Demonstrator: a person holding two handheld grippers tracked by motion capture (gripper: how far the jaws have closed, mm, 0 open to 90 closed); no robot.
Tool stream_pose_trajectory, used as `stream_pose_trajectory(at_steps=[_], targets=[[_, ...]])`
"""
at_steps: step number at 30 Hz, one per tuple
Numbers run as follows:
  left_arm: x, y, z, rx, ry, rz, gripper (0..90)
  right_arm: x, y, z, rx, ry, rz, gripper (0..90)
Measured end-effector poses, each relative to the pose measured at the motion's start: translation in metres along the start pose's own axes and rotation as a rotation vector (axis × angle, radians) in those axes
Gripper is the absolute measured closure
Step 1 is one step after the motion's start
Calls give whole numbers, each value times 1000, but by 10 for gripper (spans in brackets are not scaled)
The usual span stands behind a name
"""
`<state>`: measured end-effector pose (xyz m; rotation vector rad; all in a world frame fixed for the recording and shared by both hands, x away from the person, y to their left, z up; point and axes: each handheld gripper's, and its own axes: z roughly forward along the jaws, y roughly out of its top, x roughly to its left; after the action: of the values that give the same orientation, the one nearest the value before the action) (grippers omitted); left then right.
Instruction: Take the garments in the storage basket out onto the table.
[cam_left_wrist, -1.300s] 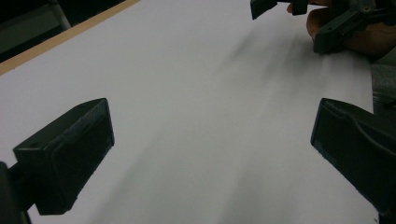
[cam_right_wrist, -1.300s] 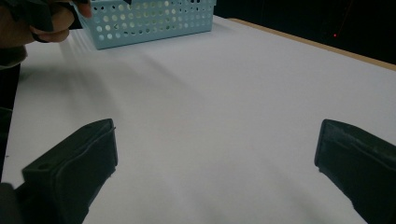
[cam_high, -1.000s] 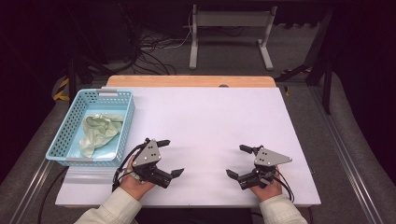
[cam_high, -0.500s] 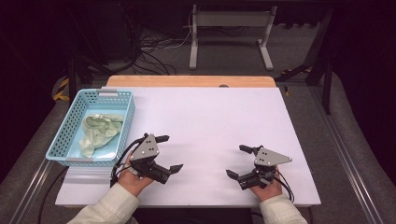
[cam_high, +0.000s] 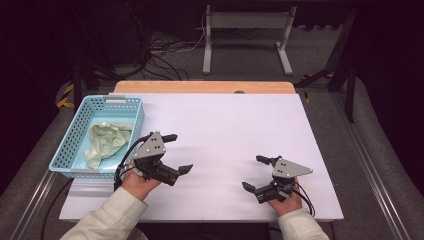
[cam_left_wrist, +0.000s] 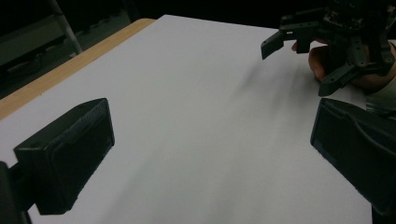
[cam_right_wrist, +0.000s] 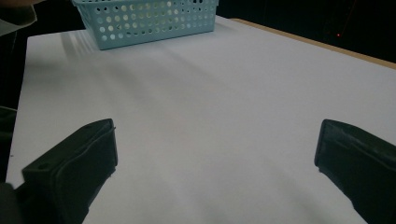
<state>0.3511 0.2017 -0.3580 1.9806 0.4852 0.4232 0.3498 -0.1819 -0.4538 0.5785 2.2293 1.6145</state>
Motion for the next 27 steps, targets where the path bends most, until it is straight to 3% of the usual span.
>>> stream_pose_trajectory(at_steps=[6, 27], targets=[[7, 7, -4, 6, 16, 7, 5, 0, 0, 0, 0, 2, 0, 1], [41, 19, -21, 11, 73, -32, 5, 0, 0, 0, 2, 8, -2, 1]])
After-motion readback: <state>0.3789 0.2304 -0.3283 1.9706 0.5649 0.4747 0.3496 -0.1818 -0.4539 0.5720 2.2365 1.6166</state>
